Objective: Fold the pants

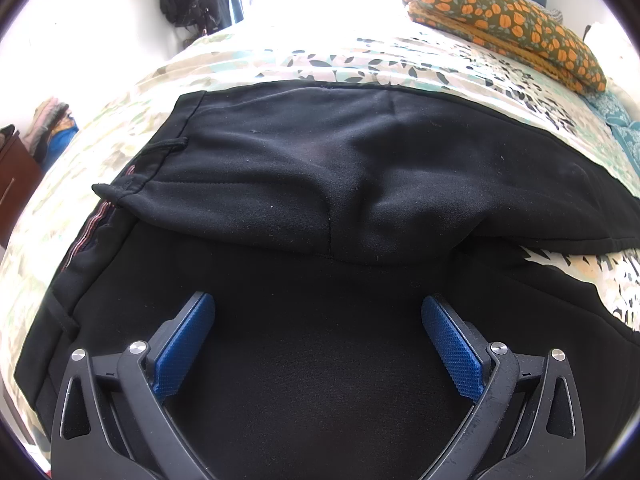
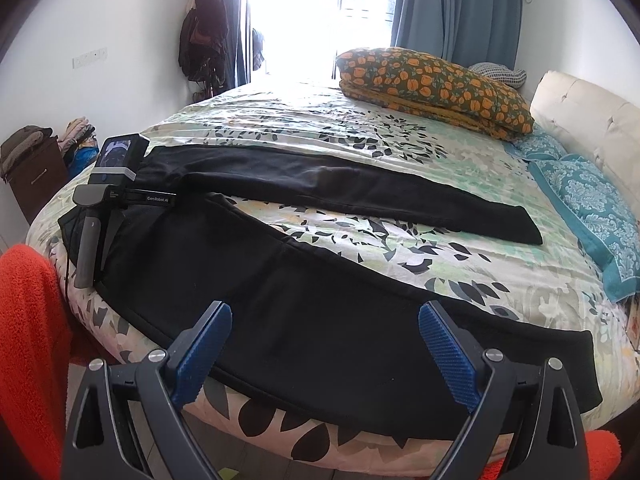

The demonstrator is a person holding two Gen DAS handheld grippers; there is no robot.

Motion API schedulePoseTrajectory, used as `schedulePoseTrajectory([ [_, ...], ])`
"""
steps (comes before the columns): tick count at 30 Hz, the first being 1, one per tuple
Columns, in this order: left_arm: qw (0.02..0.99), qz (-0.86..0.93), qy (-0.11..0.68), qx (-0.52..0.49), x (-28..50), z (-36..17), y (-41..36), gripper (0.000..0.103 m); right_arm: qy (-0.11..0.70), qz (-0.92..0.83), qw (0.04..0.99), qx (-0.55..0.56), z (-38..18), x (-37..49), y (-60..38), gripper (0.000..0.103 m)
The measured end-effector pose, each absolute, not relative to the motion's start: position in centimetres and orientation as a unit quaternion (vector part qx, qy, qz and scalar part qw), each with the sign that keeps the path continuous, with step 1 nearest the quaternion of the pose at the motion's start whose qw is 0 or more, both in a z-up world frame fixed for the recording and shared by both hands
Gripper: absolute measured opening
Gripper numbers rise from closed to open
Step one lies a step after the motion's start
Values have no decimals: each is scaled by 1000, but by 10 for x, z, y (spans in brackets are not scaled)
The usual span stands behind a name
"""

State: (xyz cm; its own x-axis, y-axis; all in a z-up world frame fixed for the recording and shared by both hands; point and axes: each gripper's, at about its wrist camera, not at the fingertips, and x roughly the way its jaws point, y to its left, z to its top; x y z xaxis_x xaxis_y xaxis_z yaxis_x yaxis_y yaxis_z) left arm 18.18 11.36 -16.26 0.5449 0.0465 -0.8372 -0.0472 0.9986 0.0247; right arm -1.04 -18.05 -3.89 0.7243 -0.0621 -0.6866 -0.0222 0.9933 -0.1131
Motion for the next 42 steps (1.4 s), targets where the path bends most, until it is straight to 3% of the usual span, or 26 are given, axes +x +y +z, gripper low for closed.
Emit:
schedulePoseTrajectory([
  [33,878,26,477,-8,181,-164,112,103,437,-27,898,40,-80,15,-226,95],
  [39,835,15,549,-32,167,-147,107,102,435,-33,896,84,-81,17,-246,95],
  [42,848,-58,525,-38,130,-125,85,102,436,-56,892,100,-81,16,-260,95],
])
